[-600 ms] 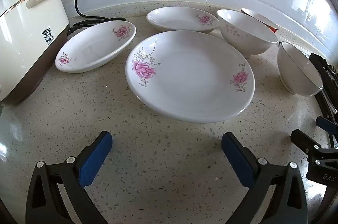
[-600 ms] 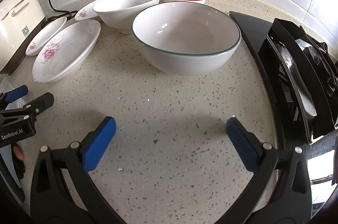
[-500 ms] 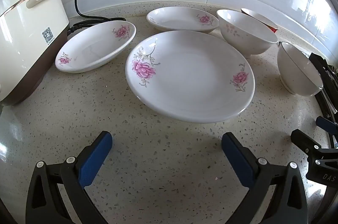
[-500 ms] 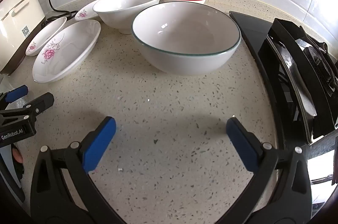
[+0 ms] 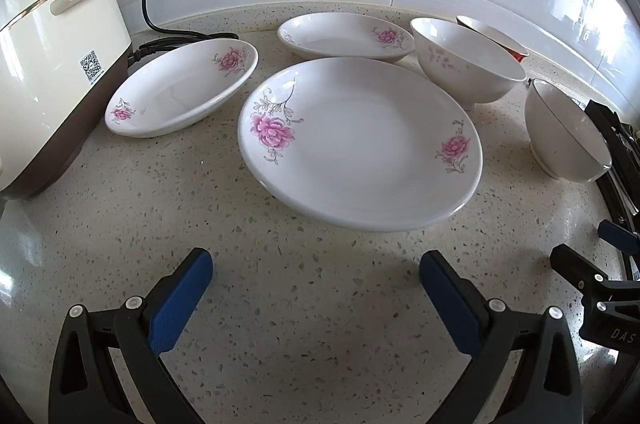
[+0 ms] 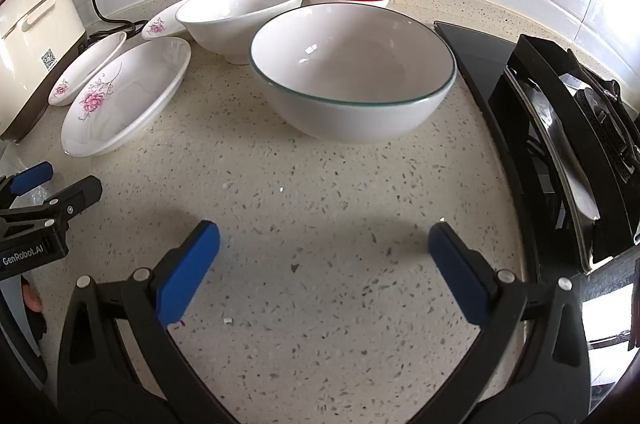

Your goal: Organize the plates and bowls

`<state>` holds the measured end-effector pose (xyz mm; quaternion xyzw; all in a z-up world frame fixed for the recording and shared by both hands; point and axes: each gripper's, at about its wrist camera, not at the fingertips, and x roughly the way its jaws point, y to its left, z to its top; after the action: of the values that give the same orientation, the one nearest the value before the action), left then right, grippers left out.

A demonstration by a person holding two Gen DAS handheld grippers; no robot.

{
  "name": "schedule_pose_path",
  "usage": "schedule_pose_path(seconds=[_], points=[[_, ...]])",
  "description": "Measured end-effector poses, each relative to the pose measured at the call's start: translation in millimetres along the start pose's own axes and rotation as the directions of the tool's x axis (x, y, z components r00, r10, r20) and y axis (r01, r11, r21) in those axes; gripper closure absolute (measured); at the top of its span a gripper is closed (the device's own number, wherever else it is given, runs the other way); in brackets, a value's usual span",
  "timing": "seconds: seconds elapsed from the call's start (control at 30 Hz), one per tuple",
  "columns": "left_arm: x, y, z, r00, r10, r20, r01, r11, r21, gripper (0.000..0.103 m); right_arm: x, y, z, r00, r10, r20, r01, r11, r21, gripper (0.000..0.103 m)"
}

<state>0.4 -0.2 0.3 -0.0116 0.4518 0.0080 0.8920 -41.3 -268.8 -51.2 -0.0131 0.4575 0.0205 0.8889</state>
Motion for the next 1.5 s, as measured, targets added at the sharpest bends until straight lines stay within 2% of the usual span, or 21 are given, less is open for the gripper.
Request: schedule_pose_path(seconds=[1.5], points=[[0.0,0.1,-0.2,1.0,-0.001,0.001,0.001,1.0,0.0,0.0,0.0,-0.7,-0.2,1.0,-0.001,0.0,0.001,1.0,-0.001,0.0]])
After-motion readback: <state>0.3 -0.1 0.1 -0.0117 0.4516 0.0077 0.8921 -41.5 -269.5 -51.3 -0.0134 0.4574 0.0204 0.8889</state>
